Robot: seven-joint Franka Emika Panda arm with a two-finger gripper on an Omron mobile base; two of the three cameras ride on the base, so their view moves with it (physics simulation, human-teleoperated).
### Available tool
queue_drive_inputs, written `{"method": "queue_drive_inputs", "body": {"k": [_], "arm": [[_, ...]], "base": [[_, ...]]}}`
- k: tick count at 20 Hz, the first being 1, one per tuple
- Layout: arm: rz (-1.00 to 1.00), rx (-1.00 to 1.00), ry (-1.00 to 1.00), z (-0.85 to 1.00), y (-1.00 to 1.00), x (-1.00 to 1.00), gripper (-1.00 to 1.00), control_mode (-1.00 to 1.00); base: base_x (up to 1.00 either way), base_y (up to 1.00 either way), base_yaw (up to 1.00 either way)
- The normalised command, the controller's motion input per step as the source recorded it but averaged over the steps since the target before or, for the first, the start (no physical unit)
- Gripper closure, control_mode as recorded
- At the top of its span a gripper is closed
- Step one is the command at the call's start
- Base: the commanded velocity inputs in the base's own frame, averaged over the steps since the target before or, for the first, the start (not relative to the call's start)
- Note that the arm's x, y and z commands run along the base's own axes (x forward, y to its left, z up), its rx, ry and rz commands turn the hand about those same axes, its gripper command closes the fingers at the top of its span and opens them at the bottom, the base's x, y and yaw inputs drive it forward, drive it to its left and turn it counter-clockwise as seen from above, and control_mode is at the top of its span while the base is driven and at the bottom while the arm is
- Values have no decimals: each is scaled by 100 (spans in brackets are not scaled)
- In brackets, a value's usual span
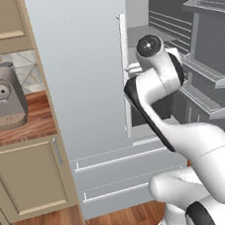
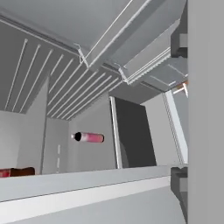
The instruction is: Open the fridge, grab two sodas, and place both sodas inside the bowl with ice on the dining counter.
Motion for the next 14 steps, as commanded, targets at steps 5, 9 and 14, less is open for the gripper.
{"method": "queue_drive_inputs", "body": {"k": [5, 9, 14], "arm": [[14, 10, 0, -7, 28, 43, -100, -100], [9, 12, 0, -19, 39, 4, -100, -100], [4, 9, -5, -9, 21, 11, -100, -100]], "base": [[0, 0, 0], [0, 0, 0], [0, 0, 0]]}}
